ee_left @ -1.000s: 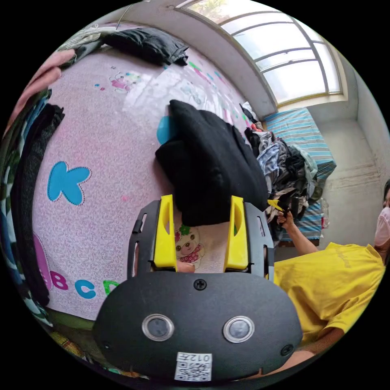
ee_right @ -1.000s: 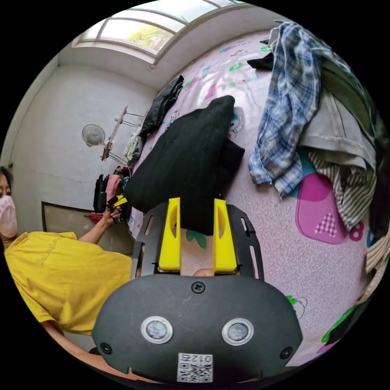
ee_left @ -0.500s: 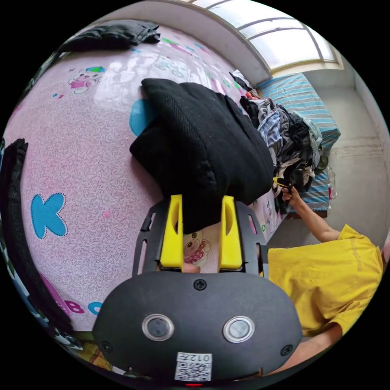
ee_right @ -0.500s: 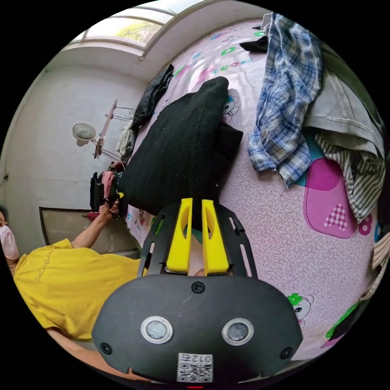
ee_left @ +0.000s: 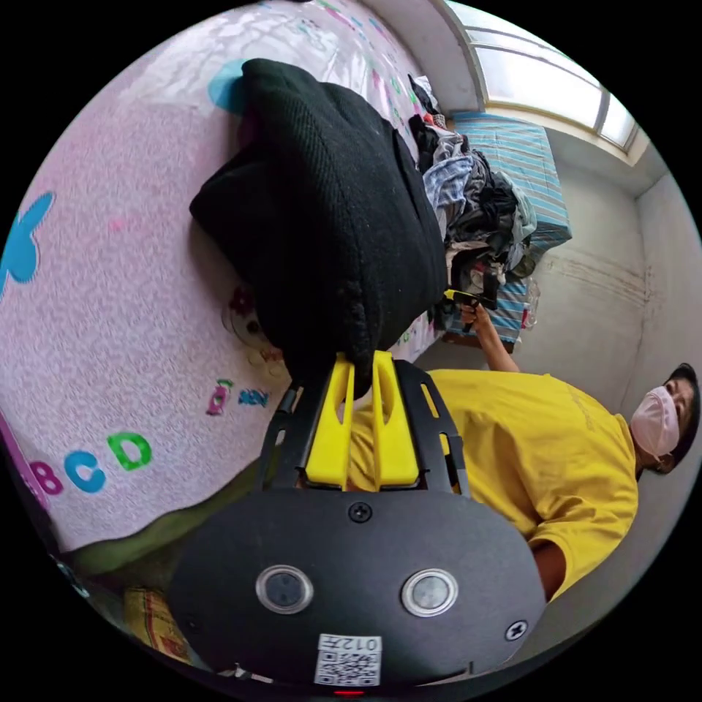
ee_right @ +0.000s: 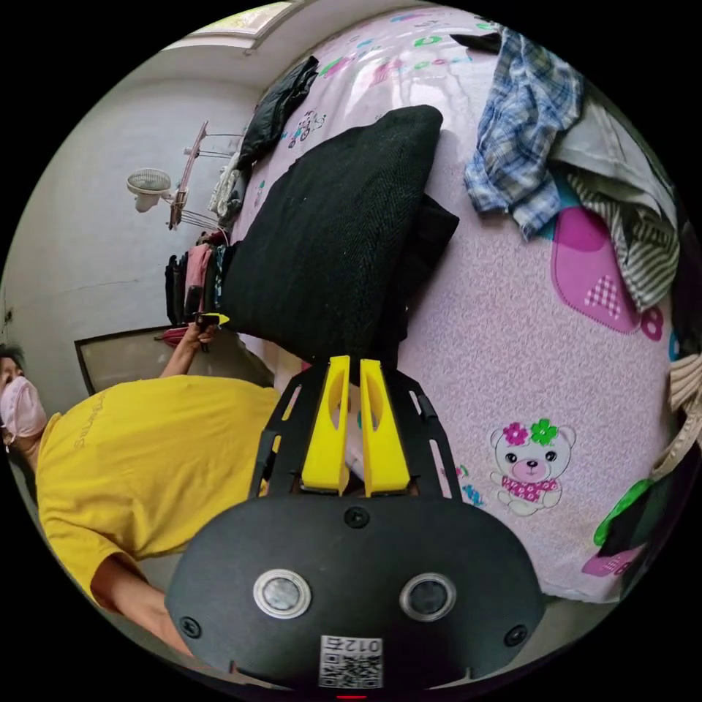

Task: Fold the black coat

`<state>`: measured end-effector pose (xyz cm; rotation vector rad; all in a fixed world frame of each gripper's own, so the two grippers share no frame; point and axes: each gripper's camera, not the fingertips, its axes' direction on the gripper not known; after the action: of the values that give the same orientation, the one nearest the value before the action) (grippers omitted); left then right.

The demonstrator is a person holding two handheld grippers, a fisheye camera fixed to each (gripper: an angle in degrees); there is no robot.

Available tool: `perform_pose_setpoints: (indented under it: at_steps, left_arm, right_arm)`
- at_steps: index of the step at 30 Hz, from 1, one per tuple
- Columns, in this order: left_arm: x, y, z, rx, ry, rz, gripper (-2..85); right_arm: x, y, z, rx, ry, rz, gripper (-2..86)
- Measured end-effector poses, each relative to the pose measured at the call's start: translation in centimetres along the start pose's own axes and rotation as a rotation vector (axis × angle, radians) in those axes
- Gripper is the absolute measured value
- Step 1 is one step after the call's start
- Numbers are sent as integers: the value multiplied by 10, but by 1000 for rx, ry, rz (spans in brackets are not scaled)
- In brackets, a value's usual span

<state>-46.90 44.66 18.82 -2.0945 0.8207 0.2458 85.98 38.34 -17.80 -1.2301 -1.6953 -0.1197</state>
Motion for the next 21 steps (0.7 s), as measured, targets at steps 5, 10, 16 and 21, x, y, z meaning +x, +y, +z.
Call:
perform_pose_setpoints:
  at_steps: [5,10,16,21]
  left_arm:
    - [-4,35,34,-104,68,-64,51]
    - [-6,59,55,50,56,-90,37]
    - [67,103,39,334,-293,-35,10]
    - [123,73,90,255,-482,70,4]
  right_arm:
    - [-6,29,36,-158,-29,56,19]
    - [-22,46,61,-68,-6,144,16]
    - [-125,57,47,142,479,8,6]
    - [-206,24,110,115,624,-255,1]
